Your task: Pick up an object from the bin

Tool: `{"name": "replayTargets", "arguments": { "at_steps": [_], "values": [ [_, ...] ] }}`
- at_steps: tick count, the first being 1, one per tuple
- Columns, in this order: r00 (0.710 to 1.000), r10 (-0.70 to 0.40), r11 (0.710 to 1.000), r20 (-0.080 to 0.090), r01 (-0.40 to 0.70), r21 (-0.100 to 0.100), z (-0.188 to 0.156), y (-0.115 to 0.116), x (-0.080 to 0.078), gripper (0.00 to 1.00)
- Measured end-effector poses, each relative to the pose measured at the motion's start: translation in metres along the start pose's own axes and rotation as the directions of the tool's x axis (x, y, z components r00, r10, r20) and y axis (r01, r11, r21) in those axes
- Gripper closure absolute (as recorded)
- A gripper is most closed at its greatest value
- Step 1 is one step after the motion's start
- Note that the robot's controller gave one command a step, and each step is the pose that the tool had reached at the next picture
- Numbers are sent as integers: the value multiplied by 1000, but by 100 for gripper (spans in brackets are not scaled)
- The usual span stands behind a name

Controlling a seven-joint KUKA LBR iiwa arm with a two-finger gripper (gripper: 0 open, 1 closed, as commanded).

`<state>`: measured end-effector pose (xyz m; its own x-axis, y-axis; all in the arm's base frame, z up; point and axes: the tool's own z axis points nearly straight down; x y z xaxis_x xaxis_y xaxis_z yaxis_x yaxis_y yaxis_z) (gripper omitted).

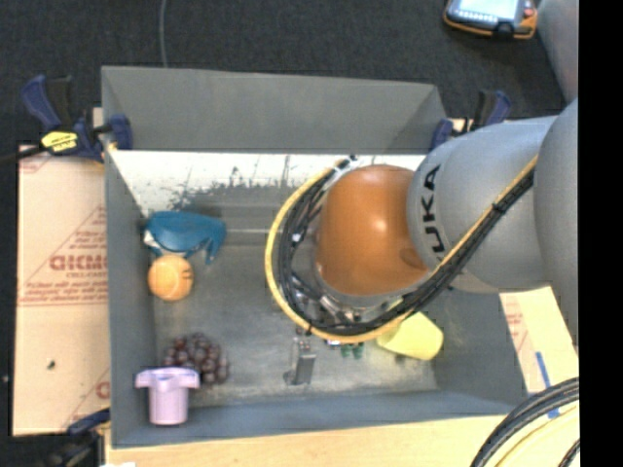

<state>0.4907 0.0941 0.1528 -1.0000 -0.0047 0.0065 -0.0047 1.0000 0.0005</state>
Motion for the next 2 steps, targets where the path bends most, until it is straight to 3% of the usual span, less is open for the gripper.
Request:
{"name": "replayTargets", "arguments": {
  "at_steps": [1,2],
  "values": [
    [1000,5,1000,8,-5,-1,-4,0,-2,0],
    [830,-557,830,4,557,2,81,55,-4,0]
  ]
}}
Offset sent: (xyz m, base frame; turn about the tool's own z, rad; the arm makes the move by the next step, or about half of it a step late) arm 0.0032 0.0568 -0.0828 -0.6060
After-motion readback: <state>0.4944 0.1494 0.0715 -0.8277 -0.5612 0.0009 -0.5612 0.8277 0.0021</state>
